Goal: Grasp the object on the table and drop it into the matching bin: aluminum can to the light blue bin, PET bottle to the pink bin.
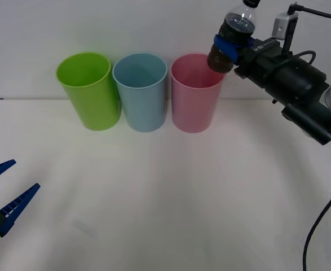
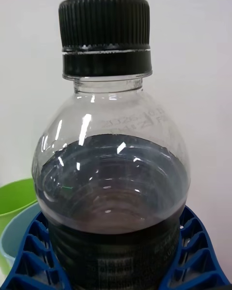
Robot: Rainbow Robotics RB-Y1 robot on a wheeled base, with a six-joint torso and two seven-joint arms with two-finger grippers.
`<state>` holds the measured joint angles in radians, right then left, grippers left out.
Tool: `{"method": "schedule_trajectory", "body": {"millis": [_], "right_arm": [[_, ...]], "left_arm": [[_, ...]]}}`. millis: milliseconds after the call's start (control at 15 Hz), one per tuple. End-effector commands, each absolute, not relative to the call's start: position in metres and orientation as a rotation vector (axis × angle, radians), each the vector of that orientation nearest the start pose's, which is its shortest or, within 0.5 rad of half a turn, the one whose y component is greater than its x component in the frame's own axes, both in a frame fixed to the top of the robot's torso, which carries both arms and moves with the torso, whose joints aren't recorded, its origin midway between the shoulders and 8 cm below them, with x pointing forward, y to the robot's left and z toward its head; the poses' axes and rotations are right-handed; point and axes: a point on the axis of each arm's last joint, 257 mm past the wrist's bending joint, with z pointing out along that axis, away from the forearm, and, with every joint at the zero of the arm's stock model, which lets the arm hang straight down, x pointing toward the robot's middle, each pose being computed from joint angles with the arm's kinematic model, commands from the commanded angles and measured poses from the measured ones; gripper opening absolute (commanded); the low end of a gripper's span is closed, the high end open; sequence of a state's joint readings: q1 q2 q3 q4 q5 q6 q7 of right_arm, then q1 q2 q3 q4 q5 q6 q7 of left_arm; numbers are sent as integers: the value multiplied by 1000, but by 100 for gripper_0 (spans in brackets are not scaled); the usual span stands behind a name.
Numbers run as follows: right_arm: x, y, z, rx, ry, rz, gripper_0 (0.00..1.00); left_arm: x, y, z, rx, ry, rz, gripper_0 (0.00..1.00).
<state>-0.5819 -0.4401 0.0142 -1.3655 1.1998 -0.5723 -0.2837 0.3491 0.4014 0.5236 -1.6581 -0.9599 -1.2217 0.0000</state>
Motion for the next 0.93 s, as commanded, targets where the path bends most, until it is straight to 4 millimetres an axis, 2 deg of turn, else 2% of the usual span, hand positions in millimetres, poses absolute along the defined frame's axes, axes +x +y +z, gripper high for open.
{"method": "schedule_trajectory", "body": {"millis": [67, 467, 933], "right_arm": [[631, -113, 14, -466, 1282, 623, 0], [662, -81, 10, -438, 1320, 614, 0], [666, -78, 11, -430, 1319, 591, 0]], "left_arm": [[342, 330, -169, 465, 1441, -567, 100], [342, 330, -169, 465, 1441, -567, 100], [342, 330, -169, 465, 1441, -567, 100]]}}
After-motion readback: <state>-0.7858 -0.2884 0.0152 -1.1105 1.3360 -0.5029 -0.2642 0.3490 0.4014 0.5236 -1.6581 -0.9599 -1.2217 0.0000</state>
